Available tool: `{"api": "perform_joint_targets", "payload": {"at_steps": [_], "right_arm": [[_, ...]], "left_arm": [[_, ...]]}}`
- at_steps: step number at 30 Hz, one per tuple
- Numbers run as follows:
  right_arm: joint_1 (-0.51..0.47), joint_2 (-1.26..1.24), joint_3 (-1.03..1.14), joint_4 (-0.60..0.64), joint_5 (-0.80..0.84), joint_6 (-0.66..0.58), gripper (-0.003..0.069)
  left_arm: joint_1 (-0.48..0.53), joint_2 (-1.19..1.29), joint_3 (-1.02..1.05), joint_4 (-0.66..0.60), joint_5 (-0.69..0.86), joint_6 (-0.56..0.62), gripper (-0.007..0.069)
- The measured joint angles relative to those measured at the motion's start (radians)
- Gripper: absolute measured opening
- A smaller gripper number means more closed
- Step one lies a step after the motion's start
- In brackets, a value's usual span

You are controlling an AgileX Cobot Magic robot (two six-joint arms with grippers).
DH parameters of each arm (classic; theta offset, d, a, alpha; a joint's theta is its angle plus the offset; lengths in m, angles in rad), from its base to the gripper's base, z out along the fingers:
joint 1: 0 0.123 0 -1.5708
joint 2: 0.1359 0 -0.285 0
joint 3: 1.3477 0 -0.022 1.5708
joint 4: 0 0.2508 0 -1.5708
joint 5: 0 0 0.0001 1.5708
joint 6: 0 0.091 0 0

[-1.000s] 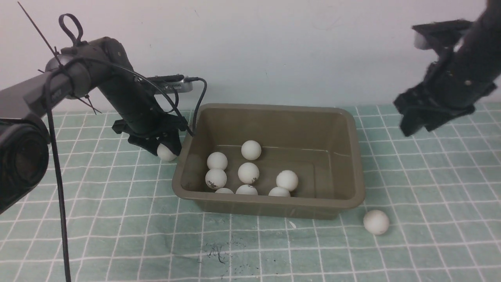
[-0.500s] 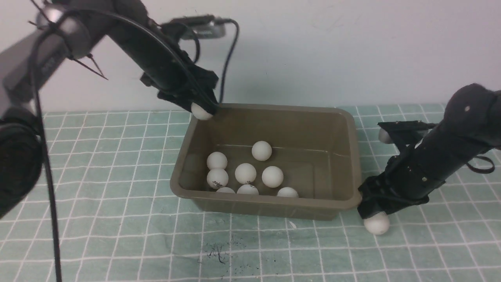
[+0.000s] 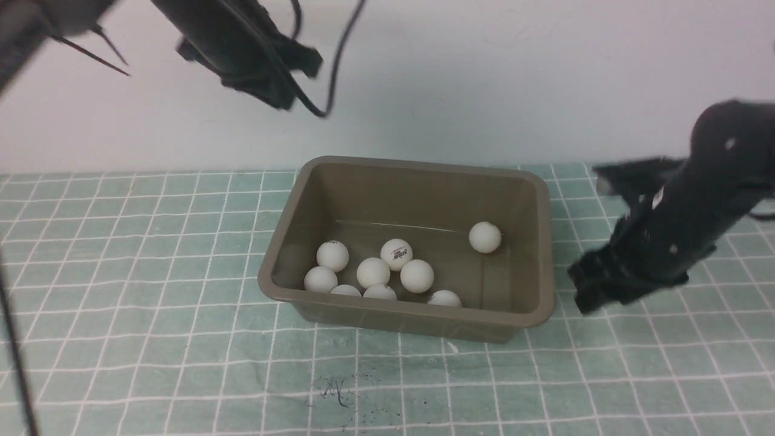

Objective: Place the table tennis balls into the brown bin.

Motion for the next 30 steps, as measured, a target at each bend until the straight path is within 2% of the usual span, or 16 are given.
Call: {"api": "perform_joint_targets", "payload": {"at_steps": [1,4,7,11,13,15,16,17,18,19,20,21,23,27,28,30], "right_arm": [[0.0,-0.007,-0.005,0.011,-0.004,-0.005,0.0361],[0.035,-0.058,-0.109,0.175,-0.065,-0.13,0.0361],[0.067,-0.024,-0.161,0.211,-0.1,-0.183,0.037],[0.087,0.059,-0.238,0.215,-0.083,-0.204,0.0512],[0.087,0.067,-0.294,0.17,0.017,-0.165,0.055],[0.087,0.014,-0.314,0.123,0.071,-0.123,0.0451],[0.088,0.006,-0.315,0.118,0.071,-0.12,0.0451],[0.088,-0.079,-0.308,0.075,0.108,-0.106,0.0276],[0.088,-0.148,-0.295,0.053,0.118,-0.101,0.019],[0.088,-0.148,-0.291,0.053,0.12,-0.098,0.0171],[0.089,-0.246,-0.263,0.03,0.121,-0.086,0.0085],[0.089,-0.374,-0.202,0.009,0.105,-0.066,0.0038],[0.089,-0.571,-0.076,-0.019,0.027,-0.051,0.0003],[0.089,-0.878,0.182,-0.031,-0.176,-0.021,-0.0011],[0.089,-1.025,0.337,-0.034,-0.309,0.0,-0.0012],[0.089,-1.248,0.523,-0.049,-0.464,0.023,-0.0012]], "left_arm": [[0.006,-0.025,0.015,0.002,0.0,-0.002,0.0],[0.024,-0.278,0.243,0.007,0.002,-0.005,-0.0005],[0.024,-0.446,0.51,-0.015,-0.002,-0.005,-0.0005],[0.02,-0.638,0.809,-0.048,-0.093,-0.005,-0.0005],[0.018,-0.804,1.031,-0.081,-0.205,-0.005,-0.0005],[0.018,-0.901,1.144,-0.092,-0.272,-0.005,-0.0005],[0.018,-0.921,1.156,-0.093,-0.284,-0.005,-0.0005],[0.017,-0.998,1.243,-0.097,-0.325,-0.005,-0.0005],[0.017,-1.044,1.283,-0.098,-0.345,-0.005,-0.0005],[0.017,-1.053,1.291,-0.099,-0.35,-0.005,-0.0005],[0.017,-1.097,1.324,-0.101,-0.364,-0.005,-0.0005],[0.017,-1.154,1.362,-0.102,-0.381,-0.005,-0.0005],[0.017,-1.219,1.398,-0.102,-0.401,-0.005,-0.0005],[0.017,-1.309,1.432,-0.103,-0.427,-0.005,-0.0005],[0.017,-1.344,1.44,-0.103,-0.429,-0.005,-0.0005],[0.017,-1.378,1.442,-0.104,-0.427,-0.005,-0.0005]]}}
